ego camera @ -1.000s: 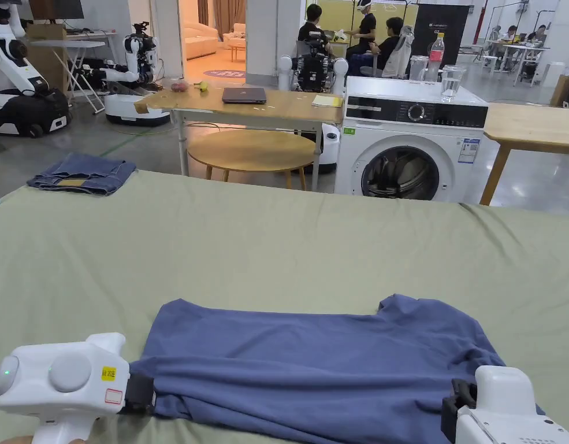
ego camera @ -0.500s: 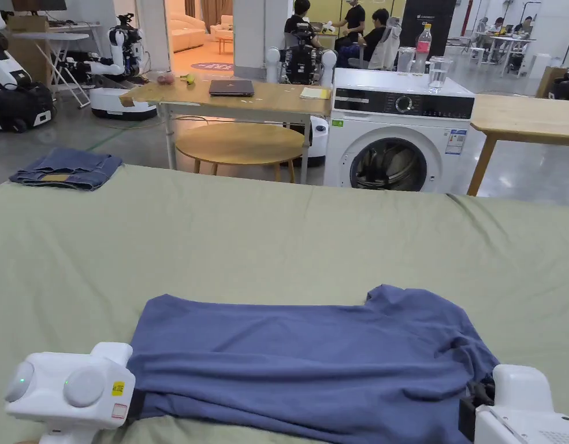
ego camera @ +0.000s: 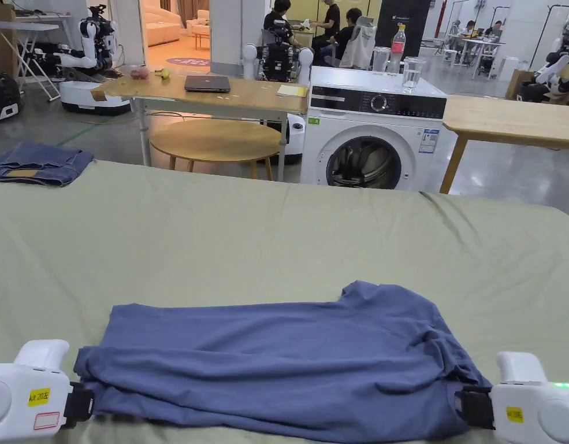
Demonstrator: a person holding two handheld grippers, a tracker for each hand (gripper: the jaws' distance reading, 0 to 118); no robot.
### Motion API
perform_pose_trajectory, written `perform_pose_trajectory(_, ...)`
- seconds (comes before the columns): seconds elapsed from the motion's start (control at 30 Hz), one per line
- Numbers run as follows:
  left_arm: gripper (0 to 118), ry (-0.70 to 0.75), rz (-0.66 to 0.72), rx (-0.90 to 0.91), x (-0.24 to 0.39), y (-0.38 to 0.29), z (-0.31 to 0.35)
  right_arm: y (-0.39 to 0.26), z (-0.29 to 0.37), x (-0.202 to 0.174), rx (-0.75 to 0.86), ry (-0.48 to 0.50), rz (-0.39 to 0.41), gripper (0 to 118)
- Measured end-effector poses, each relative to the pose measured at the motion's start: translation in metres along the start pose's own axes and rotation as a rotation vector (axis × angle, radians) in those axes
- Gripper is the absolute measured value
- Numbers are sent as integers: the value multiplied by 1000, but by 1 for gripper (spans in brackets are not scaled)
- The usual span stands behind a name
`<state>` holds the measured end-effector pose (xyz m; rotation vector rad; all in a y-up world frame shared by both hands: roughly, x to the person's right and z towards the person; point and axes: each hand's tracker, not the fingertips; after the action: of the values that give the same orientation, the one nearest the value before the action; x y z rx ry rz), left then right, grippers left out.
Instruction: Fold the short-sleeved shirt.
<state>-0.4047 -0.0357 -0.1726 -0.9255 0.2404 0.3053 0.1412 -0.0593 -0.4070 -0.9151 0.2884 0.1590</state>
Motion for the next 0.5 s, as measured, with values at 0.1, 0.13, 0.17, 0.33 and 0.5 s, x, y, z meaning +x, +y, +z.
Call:
perform_pose_trajectory(0.1,0,3,-5,-5,1,-2,-2,-2,-28,-4,-78,35,0,44)
perform_pose_trajectory(0.13,0,4,-6,-6,2,-3,-2,-4,-32,-6,-69,45,-1,37)
perform_pose_trajectory(0.17,0,3,-5,-7,-1,-3,-6,-5,-30,-9,-45,63,6,25)
perform_pose_trajectory(0.33,0,4,-4,2,1,-6,-4,-5,-19,-25,-19,38,82,7)
perform_pose_trajectory(0.5,0,-7,-1,50,3,0,14,0,13,-22,37,25,52,5)
